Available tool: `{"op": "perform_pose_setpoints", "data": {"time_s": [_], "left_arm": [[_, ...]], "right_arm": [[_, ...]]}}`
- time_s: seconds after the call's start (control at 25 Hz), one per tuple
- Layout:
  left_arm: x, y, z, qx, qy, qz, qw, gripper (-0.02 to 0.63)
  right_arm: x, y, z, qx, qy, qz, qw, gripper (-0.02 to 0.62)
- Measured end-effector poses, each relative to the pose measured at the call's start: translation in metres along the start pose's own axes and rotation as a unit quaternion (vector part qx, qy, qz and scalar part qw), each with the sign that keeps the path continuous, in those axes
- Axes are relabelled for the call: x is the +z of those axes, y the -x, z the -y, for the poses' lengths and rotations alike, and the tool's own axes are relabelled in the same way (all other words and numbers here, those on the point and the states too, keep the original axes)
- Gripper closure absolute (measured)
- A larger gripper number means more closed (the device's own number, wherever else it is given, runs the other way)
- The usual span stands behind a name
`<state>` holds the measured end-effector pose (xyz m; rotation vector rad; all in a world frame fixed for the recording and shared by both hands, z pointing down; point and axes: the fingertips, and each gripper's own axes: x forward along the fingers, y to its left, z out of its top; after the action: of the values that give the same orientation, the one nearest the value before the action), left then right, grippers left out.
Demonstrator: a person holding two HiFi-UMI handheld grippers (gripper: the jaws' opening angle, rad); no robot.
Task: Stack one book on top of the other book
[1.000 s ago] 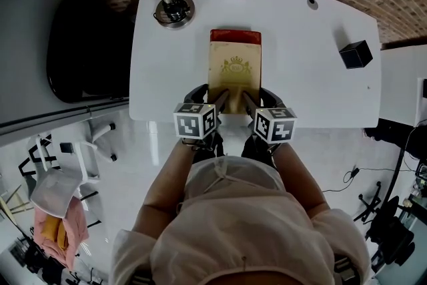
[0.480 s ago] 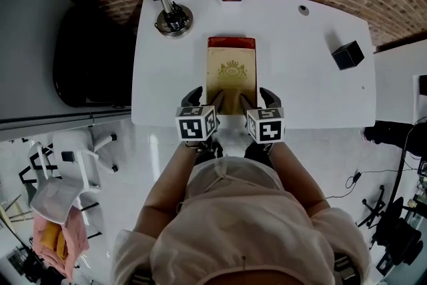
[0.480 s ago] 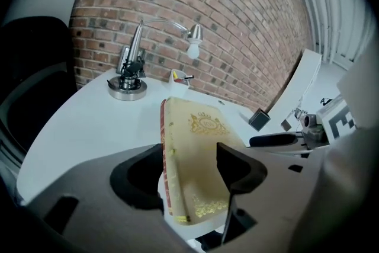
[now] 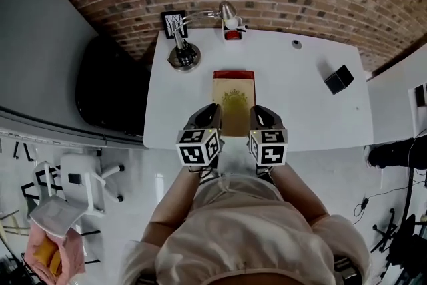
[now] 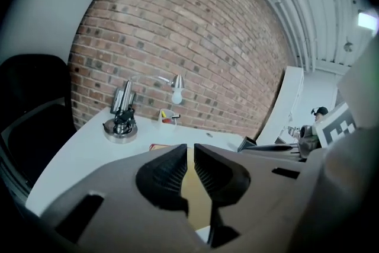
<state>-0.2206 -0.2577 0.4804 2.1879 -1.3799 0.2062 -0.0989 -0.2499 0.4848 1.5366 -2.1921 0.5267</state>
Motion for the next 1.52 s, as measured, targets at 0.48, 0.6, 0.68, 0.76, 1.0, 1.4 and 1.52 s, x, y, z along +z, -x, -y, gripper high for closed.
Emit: {"op": "perform_pose_setpoints", "data": {"time_s": [0.48, 0.6, 0.68, 0.76, 1.0, 1.4, 1.52], "left_arm": [[0.113, 0.062, 0.062, -0.05, -0.119, 0.197, 0.972, 0.574], [0.115, 0.069, 0.065, -0.037, -0.15, 0.209, 0.9657, 0.574], [0.111, 0.071, 0.067, -0.039, -0.149, 0.205, 0.9666, 0.574], [0.107, 0.072, 0.071, -0.046, -0.145, 0.202, 0.9674, 0.574], [0.107, 0.078, 0.073, -0.055, -0.155, 0.2, 0.9659, 0.574], [0.091, 0.081, 0.072, -0.077, -0.122, 0.184, 0.9723, 0.574], [0.085, 0.08, 0.073, -0.081, -0.128, 0.176, 0.9727, 0.574]], "right_arm": [[0.097, 0.064, -0.034, 0.062, 0.026, 0.192, 0.979, 0.561], [0.104, 0.078, -0.039, 0.06, 0.046, 0.225, 0.971, 0.565], [0.105, 0.085, -0.04, 0.057, 0.053, 0.235, 0.969, 0.568], [0.105, 0.089, -0.04, 0.055, 0.056, 0.238, 0.968, 0.568], [0.102, 0.095, -0.043, 0.053, 0.064, 0.237, 0.968, 0.569], [0.084, 0.099, -0.044, 0.046, 0.053, 0.219, 0.973, 0.569], [0.079, 0.1, -0.044, 0.043, 0.049, 0.216, 0.974, 0.569]]}}
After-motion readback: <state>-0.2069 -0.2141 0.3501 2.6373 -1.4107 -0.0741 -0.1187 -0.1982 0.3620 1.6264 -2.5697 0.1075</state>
